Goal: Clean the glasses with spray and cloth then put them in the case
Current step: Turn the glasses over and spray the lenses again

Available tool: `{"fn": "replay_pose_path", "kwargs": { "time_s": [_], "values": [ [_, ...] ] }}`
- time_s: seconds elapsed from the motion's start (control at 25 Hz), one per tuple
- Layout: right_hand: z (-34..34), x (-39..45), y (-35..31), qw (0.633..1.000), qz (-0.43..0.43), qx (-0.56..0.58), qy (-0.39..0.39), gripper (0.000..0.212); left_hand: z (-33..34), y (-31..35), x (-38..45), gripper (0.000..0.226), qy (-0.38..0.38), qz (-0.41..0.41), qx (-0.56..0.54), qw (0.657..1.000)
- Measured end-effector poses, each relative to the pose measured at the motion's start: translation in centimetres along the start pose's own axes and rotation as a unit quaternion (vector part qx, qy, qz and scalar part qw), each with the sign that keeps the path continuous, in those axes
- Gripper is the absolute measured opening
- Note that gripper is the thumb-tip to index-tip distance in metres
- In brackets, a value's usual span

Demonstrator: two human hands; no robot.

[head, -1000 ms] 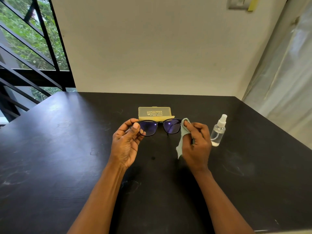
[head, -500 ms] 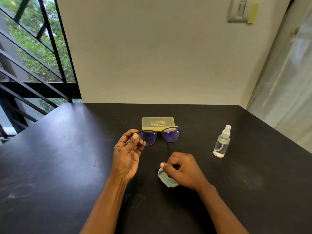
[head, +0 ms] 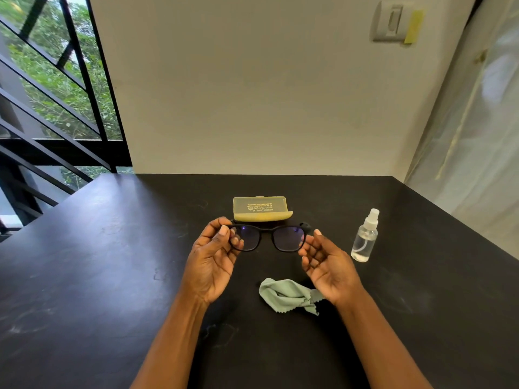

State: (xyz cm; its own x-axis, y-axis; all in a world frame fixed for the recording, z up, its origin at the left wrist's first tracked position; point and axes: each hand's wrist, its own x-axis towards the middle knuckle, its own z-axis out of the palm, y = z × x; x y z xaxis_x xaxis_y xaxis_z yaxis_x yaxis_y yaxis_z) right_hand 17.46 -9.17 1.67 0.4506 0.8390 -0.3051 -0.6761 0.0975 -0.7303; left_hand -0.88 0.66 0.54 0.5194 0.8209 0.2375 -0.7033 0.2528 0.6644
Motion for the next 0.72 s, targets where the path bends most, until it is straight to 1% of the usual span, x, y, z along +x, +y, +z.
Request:
{"fn": "replay_pose_path", "kwargs": {
  "time_s": [0.08, 0.16, 0.28, 0.4, 0.52, 0.56, 0.64, 0.68, 0.72],
  "values": [
    [0.0, 0.1, -0.2, 0.997, 0.025, 0.073, -0.001, 0.019, 0.2, 0.1, -0.1, 0.043, -0.016, -0.018, -0.003, 1.000],
    [0.0, 0.0, -0.5, 0.993, 0.030, 0.110, -0.004, 0.015, 0.2, 0.1, -0.2, 0.042, -0.032, -0.031, 0.002, 0.999],
    [-0.1, -0.2, -0.9, 0.989, 0.046, 0.141, -0.008, 0.008, 0.1, 0.2, -0.3, 0.042, -0.043, -0.041, 0.005, 0.998],
    [-0.3, -0.3, -1.0, 0.984, 0.070, 0.162, -0.007, 0.009, 0.0, 0.3, -0.3, 0.043, -0.035, -0.041, 0.012, 0.998],
    [-0.4, -0.2, -1.2, 0.980, 0.087, 0.174, -0.032, 0.009, -0.2, 0.2, -0.1, 0.046, -0.017, -0.037, 0.029, 0.999],
    [-0.5, -0.2, -1.2, 0.981, 0.083, 0.171, -0.047, 0.014, -0.3, 0.2, -0.1, 0.046, -0.006, -0.035, 0.033, 0.999],
    [-0.5, -0.3, -1.4, 0.982, 0.059, 0.157, -0.087, 0.039, -0.3, 0.1, -0.1, 0.046, 0.022, -0.027, 0.037, 0.999],
    [-0.5, -0.5, -1.6, 0.983, 0.046, 0.145, -0.101, 0.047, -0.5, 0.1, 0.0, 0.047, 0.036, -0.021, 0.037, 0.998],
    [-0.2, -0.7, -1.9, 0.985, 0.031, 0.132, -0.109, 0.048, -0.4, 0.2, 0.0, 0.046, 0.051, -0.017, 0.041, 0.998]
  ]
}}
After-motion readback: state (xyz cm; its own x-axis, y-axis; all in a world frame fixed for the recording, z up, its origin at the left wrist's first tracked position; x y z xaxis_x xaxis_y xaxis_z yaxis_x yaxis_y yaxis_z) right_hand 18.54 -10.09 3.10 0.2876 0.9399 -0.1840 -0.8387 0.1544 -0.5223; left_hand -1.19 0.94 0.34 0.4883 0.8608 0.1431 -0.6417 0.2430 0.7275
